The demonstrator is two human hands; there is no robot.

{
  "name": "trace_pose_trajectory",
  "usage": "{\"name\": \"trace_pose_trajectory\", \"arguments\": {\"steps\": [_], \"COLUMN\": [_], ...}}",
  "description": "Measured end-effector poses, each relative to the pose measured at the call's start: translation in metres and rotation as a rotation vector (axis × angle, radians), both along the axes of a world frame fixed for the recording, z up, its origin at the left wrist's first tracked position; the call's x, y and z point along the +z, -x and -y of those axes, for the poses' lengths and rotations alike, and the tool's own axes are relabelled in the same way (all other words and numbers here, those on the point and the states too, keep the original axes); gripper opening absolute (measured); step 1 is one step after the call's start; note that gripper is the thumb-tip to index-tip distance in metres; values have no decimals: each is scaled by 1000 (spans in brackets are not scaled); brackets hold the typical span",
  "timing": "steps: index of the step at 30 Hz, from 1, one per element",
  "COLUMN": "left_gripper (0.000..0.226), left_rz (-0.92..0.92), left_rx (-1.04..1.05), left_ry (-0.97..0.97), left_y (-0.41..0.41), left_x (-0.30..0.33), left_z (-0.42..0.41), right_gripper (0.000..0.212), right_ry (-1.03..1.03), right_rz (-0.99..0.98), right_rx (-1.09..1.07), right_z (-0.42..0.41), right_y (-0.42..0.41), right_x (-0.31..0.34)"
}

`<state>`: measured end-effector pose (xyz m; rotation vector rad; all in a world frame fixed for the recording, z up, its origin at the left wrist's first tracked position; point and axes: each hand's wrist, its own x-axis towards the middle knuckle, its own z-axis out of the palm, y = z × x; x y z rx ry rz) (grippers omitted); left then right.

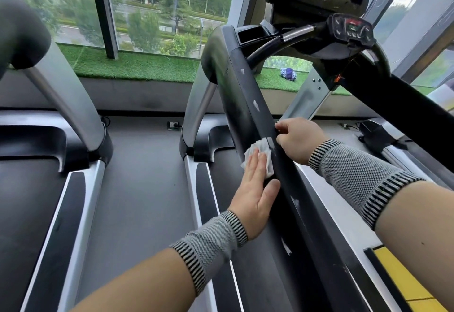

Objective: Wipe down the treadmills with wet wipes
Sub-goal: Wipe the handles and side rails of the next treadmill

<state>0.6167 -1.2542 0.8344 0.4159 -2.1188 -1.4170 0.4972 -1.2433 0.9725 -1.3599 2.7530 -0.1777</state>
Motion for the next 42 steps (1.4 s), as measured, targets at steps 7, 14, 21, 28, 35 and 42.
{"name": "trace_pose_trajectory", "arguments": {"steps": [7, 14, 21, 28, 35, 42], "left_gripper": [73, 73, 60, 84, 75, 79], "left_rz": [12, -59, -130, -116, -94, -70], "left_rx": [65, 89, 98, 83, 17, 31], "left_ry": [-94, -208, -485, -553, -539, -563], "left_y": [18, 13, 24, 30, 19, 26], "left_x": [11, -12, -8, -33, -46, -35], "left_z": [22, 7, 32, 40, 14, 31], "right_gripper": [28, 27, 28, 30, 27, 31], "right_ry": [-20, -12, 1, 20, 13, -5], "right_rz": [4, 6, 12, 12, -13, -22], "right_rx": [18, 26, 18, 22, 52, 62], "right_z": [-6, -11, -11, -11, -17, -24], "right_y": [-4, -4, -6, -5, -5, -7], "right_x": [0, -2, -3, -3, -6, -5]}}
